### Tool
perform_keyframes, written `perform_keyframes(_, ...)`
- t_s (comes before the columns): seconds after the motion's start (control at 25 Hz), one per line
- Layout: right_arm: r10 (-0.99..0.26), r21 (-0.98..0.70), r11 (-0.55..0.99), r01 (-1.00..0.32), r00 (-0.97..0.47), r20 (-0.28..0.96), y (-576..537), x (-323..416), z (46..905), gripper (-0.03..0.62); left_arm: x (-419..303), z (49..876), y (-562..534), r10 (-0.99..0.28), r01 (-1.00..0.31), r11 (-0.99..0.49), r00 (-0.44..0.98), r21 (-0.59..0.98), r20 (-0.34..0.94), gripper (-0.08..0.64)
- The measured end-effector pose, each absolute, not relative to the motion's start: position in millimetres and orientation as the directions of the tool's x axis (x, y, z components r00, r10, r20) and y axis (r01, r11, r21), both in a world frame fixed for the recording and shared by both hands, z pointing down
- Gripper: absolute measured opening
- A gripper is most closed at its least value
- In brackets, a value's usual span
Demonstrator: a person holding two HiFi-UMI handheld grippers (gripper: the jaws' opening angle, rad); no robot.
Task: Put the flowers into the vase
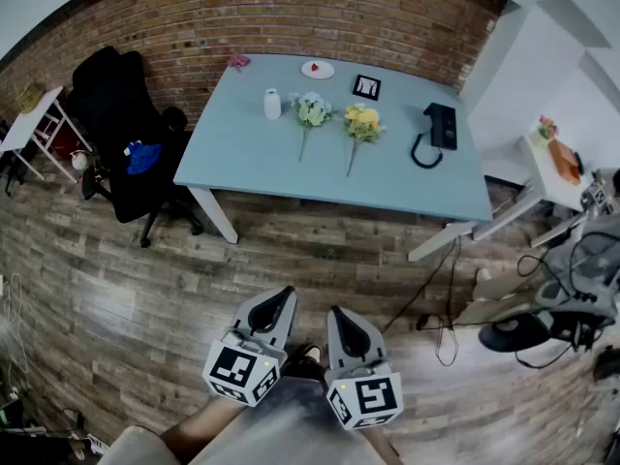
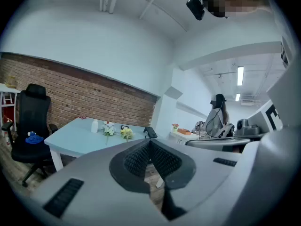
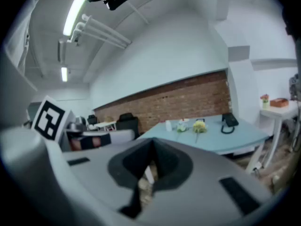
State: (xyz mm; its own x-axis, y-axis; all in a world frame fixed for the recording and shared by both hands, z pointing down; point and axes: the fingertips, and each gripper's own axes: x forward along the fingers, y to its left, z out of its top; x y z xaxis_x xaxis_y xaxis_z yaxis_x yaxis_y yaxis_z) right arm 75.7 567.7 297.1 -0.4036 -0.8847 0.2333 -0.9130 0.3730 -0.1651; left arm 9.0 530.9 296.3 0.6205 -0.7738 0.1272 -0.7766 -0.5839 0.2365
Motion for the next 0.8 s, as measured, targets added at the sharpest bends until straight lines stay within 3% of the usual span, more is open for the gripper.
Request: perform_keyframes(0.8,-0.87,-0.115,0.398,-0.91,-0.414,0.266,552.4,-8.3,292.5,0.023,-46.0,298.6,522.9,-0.736,-0.738,-0.634,0.667,0.231,0.114,0.005)
